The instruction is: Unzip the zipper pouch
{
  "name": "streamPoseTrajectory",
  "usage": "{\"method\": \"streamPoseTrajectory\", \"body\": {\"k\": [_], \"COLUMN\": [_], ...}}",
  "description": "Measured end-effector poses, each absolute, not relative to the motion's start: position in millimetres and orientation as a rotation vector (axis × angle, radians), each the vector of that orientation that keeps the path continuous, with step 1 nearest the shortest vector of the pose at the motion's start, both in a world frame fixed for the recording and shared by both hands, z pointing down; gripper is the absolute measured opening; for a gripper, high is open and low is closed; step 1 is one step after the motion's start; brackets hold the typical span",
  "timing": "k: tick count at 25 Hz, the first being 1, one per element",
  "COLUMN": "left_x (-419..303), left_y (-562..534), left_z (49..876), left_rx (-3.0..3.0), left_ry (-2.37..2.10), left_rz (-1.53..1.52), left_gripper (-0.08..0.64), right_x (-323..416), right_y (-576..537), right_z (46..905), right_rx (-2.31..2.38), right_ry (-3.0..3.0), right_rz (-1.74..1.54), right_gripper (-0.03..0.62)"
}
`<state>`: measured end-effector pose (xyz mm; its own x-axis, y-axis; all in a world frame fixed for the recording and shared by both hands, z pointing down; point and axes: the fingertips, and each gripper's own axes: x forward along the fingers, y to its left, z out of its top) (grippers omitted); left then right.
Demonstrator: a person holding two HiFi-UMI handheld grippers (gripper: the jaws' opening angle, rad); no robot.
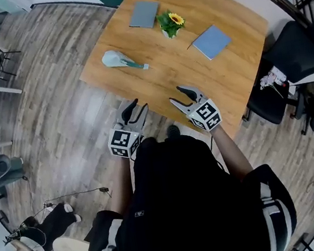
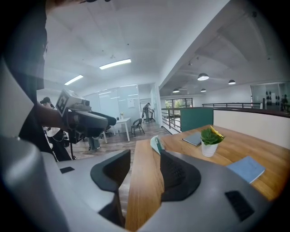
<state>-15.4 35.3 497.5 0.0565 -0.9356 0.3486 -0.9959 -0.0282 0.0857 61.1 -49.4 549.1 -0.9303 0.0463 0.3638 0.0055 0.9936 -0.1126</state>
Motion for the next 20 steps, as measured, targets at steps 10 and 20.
{"method": "streamPoseTrajectory", "body": {"k": [10, 20], "left_x": [-65.2, -152.8], "left_y": [-2.2, -66.4], "left_z": [507.9, 524.4], "left_rx": [2.074, 2.273], "left_ry": [-1.881, -1.624], "left_rz": [0.296, 0.346], "left_gripper": [0.149, 0.149], "right_x": [33.1, -36.1], "right_y": [-67.4, -108.0], "right_z": [566.3, 579.4], "right_rx": [0.035, 0.331], "right_ry": [-2.733, -2.686], "right_rz": [0.210, 0.293], "right_gripper": [0.207, 0.206]}}
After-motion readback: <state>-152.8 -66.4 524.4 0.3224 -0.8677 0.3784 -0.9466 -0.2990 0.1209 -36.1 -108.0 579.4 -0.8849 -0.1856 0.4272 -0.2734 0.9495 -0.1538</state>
